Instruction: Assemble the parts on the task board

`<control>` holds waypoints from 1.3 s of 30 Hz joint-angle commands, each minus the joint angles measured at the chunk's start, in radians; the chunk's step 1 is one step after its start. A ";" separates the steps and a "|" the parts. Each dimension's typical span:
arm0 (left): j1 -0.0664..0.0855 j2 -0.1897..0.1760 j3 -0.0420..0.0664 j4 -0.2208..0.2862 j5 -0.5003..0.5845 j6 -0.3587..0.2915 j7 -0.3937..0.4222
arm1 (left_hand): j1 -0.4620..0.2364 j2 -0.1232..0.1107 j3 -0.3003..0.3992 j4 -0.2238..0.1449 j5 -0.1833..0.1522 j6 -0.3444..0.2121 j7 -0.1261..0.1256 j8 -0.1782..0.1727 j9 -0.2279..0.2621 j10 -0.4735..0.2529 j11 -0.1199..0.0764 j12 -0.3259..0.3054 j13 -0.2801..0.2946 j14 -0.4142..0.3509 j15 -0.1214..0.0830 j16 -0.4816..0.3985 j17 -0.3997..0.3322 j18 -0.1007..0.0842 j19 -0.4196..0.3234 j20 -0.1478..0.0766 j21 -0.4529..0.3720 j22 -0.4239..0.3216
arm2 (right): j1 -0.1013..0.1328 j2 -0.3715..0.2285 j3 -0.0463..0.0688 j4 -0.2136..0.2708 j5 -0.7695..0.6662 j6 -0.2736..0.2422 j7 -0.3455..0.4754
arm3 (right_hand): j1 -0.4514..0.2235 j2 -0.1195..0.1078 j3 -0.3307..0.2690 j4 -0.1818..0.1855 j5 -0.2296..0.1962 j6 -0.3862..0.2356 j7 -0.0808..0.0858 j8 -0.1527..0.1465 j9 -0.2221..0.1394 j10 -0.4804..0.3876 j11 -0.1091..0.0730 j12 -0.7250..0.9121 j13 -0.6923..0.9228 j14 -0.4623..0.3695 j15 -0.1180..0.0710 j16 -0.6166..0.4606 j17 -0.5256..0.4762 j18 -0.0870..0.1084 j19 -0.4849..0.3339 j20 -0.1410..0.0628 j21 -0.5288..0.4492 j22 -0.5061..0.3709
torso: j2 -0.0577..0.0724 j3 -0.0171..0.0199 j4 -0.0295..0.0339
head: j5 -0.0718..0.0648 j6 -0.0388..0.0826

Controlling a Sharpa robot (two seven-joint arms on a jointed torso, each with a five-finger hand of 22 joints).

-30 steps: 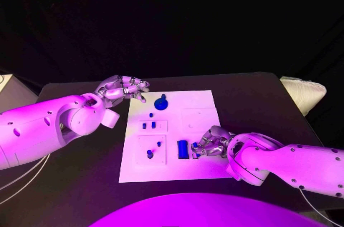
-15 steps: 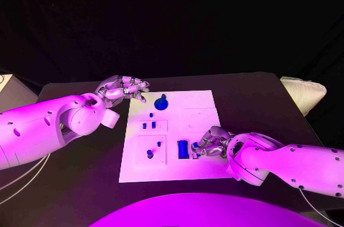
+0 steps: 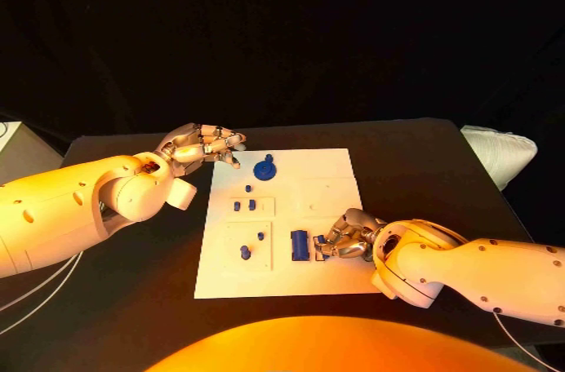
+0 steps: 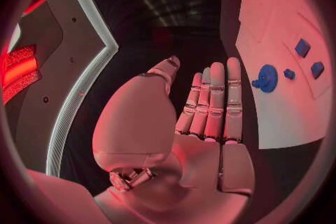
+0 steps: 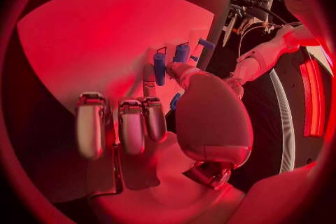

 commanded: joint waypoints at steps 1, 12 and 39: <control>0.000 0.001 0.001 0.002 0.001 0.015 0.004 | 0.006 0.000 -0.002 0.005 0.002 0.008 -0.001 0.006 -0.001 -0.005 0.000 0.003 -0.001 -0.004 0.000 0.005 -0.001 0.013 0.009 -0.001 -0.004 -0.001 | -0.002 0.000 0.000 0.008 -0.009 0.001 0.008 | 0.001 0.010 0.004 0.003 0.005 0.006 -0.002 0.002 0.001 0.081 -0.007 0.005 0.232 0.104 -0.007 0.004 0.263 -0.014 0.081 -0.006 0.006 0.232 | 0.000 -0.0002 -0.0003 | 0.001 0.000; 0.000 0.001 0.001 0.001 0.001 0.016 0.002 | 0.005 0.001 -0.001 0.007 0.002 0.008 -0.001 0.006 -0.001 -0.006 0.000 0.003 -0.002 -0.004 0.000 0.005 -0.001 0.013 0.009 -0.001 -0.005 -0.001 | -0.002 -0.002 0.000 0.011 -0.016 -0.006 0.011 | -0.013 0.004 -0.004 0.009 0.002 0.006 -0.001 0.003 -0.001 0.080 -0.006 0.002 0.231 0.104 -0.006 0.004 0.263 -0.014 0.080 -0.007 0.004 0.232 | 0.000 -0.0002 0.0002 | 0.000 0.000; 0.000 0.002 0.001 -0.001 -0.002 0.018 -0.005 | 0.005 0.001 -0.002 0.008 0.002 0.008 -0.001 0.006 -0.001 -0.006 0.000 0.003 -0.002 -0.004 0.000 0.005 -0.001 0.013 0.009 -0.001 -0.005 -0.001 | -0.003 -0.007 0.000 0.013 -0.047 -0.021 0.025 | -0.041 0.008 -0.058 0.004 -0.017 0.000 0.001 0.004 -0.013 0.077 -0.004 -0.009 0.228 0.104 -0.005 0.004 0.263 -0.012 0.077 -0.005 -0.008 0.228 | 0.000 -0.0004 -0.0003 | 0.001 0.000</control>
